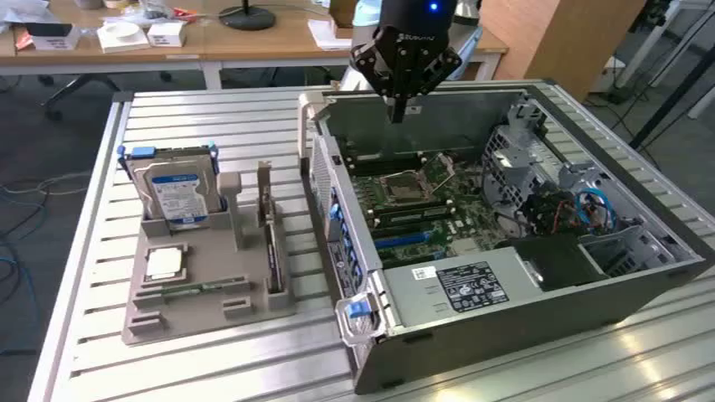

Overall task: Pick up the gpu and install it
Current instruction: 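Reach for the gpu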

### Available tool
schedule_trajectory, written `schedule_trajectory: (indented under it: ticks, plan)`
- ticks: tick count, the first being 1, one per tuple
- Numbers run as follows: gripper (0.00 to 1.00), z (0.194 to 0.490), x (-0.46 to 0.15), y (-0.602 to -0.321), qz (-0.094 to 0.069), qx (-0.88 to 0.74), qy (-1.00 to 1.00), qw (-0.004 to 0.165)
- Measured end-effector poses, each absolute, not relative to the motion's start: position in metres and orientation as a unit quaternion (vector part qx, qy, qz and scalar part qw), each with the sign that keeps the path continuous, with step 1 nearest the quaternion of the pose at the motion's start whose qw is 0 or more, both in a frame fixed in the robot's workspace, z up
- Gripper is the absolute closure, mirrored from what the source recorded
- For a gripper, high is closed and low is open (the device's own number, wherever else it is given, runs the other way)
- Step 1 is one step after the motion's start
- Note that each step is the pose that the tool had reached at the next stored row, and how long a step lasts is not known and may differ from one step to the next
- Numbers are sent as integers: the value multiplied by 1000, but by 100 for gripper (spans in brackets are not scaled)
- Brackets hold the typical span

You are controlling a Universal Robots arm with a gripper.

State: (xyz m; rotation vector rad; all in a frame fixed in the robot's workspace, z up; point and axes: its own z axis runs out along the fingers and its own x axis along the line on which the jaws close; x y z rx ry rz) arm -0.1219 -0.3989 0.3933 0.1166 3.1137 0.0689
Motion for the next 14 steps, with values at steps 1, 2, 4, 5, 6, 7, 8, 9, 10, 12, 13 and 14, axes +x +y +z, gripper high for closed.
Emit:
schedule_trajectory:
  ticks: [1,2,4,5,6,7,8,9,10,12,13,14]
  plan:
    - [90,393,-122,-399,22,37,999,12]
    - [90,393,-122,-399,22,37,999,12]
    - [90,393,-122,-399,22,37,999,12]
    - [90,393,-122,-399,22,37,999,12]
    - [90,393,-122,-399,22,37,999,12]
    - [90,393,-122,-399,22,37,999,12]
    - [90,393,-122,-399,22,37,999,12]
    - [90,393,-122,-399,22,37,999,12]
    - [90,393,-122,-399,22,37,999,12]
    - [90,393,-122,-399,22,37,999,12]
    - [90,393,-122,-399,22,37,999,12]
    - [90,393,-122,-399,22,37,999,13]
